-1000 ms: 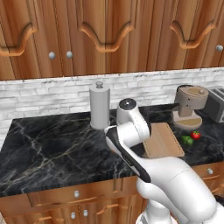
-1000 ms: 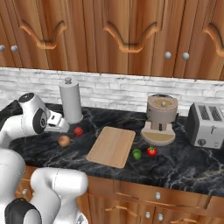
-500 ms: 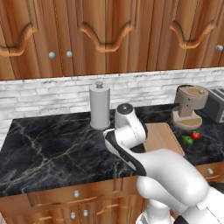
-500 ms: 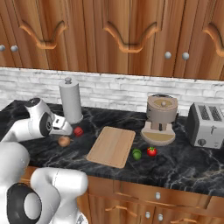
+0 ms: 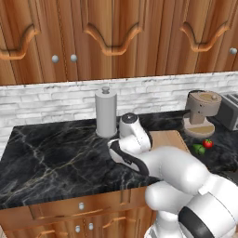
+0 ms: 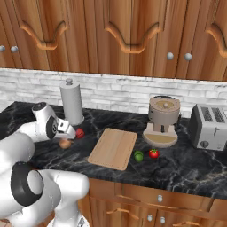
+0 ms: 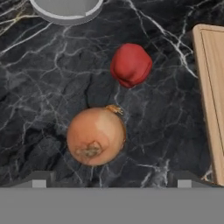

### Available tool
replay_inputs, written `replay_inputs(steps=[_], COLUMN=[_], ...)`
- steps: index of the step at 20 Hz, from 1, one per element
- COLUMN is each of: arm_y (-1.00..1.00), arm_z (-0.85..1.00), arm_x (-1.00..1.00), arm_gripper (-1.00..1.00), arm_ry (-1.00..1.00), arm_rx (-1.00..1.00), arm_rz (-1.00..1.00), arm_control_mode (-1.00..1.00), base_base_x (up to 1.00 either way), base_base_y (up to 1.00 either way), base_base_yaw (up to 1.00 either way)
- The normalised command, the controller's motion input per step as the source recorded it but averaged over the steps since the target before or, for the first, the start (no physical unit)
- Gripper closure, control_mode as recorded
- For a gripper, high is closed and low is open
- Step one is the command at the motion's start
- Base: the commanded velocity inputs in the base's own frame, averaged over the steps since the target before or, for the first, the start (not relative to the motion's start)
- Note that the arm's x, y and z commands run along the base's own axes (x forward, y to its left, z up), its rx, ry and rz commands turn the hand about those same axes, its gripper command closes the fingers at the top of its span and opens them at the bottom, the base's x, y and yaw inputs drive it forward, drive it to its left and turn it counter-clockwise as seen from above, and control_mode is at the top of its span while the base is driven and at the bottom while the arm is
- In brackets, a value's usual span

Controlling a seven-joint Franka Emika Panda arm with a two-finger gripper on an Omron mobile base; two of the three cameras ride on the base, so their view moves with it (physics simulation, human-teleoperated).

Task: Place the avocado, onion, tomato, and bell pepper on the cutting board.

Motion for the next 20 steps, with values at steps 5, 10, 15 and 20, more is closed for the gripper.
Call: replay_inputs(steps=[5, 10, 15, 20], arm_y=[0.06, 0.01, 0.0, 0.0], arm_z=[-0.26, -0.29, -0.27, -0.23], arm_x=[0.27, 0.08, 0.11, 0.13], arm_gripper=[-1.0, -1.0, -1.0, -1.0], arm_ry=[0.04, 0.03, 0.02, 0.01], arm_rx=[0.0, 0.0, 0.0, 0.0], arm_rz=[0.0, 0.0, 0.0, 0.0], arm_control_mode=[-1.0, -1.0, -1.0, -1.0], base_base_x=[0.0, 0.0, 0.0, 0.0], base_base_y=[0.0, 0.0, 0.0, 0.0], base_base_yaw=[0.0, 0.0, 0.0, 0.0])
